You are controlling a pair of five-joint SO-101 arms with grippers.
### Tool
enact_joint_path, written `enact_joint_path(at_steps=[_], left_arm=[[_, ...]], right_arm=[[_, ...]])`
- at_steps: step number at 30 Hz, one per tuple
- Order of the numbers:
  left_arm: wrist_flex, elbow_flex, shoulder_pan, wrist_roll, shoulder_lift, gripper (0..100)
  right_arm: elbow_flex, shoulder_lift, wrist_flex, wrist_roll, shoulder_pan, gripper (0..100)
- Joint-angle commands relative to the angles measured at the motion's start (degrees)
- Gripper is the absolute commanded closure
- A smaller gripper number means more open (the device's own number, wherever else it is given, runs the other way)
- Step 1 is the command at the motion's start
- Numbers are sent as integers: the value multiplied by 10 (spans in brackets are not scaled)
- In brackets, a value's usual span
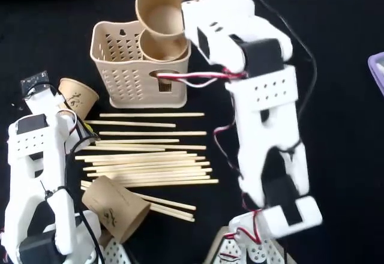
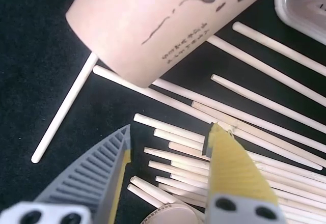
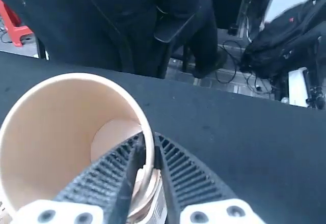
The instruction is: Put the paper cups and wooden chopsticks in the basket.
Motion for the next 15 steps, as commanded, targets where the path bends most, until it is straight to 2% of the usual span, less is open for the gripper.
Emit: enact_joint_path(at_steps=[1, 11, 13, 15], left_arm=[[-7, -7, 1, 4, -15, 759], [-6, -7, 1, 4, -15, 759], [-6, -7, 1, 4, -15, 759], [-6, -7, 1, 4, -15, 759]], right_arm=[[-43, 19, 32, -6, 14, 988], [-45, 40, 37, -10, -26, 982], [-45, 39, 38, -9, -36, 943], [-51, 39, 51, -10, -39, 845]])
